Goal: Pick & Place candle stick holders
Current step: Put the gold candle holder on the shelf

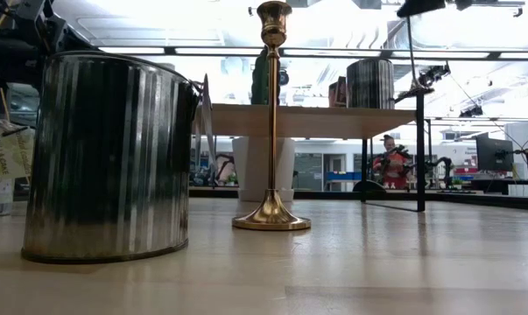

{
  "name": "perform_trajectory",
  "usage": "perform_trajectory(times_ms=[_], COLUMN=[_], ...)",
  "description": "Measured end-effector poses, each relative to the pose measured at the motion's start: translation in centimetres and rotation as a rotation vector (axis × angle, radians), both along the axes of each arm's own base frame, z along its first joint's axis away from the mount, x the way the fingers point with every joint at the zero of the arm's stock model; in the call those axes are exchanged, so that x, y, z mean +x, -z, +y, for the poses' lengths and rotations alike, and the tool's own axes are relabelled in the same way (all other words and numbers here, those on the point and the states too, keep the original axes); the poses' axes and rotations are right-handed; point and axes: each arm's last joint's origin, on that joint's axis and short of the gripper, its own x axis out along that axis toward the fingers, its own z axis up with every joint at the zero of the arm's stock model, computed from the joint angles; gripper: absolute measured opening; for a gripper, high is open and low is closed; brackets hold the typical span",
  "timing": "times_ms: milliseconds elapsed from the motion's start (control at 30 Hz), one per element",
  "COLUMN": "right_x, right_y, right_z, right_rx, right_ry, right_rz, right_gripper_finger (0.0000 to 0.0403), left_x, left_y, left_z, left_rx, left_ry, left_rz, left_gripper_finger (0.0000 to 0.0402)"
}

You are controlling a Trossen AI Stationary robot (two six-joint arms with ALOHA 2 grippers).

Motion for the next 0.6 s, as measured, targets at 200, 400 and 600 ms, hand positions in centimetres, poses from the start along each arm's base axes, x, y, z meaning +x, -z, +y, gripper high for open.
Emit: perform_trajectory(times_ms=[200,400,600], right_x=[1.6,4.9,9.6], right_y=[-2.4,-4.4,-5.0], right_z=[0.5,0.2,-0.5], right_rx=[-0.036,-0.07,-0.077], right_ry=[-0.057,-0.13,-0.228], right_rz=[0.007,0.012,-0.016], right_gripper_finger=[0.0006,0.0006,0.0006], left_x=[0.0,0.0,0.0], left_y=[0.0,0.0,0.0], left_z=[0.0,0.0,0.0], left_rx=[0.0,0.0,0.0], left_ry=[0.0,0.0,0.0], left_rz=[0.0,0.0,0.0], left_gripper_finger=[0.0245,0.0245,0.0245])
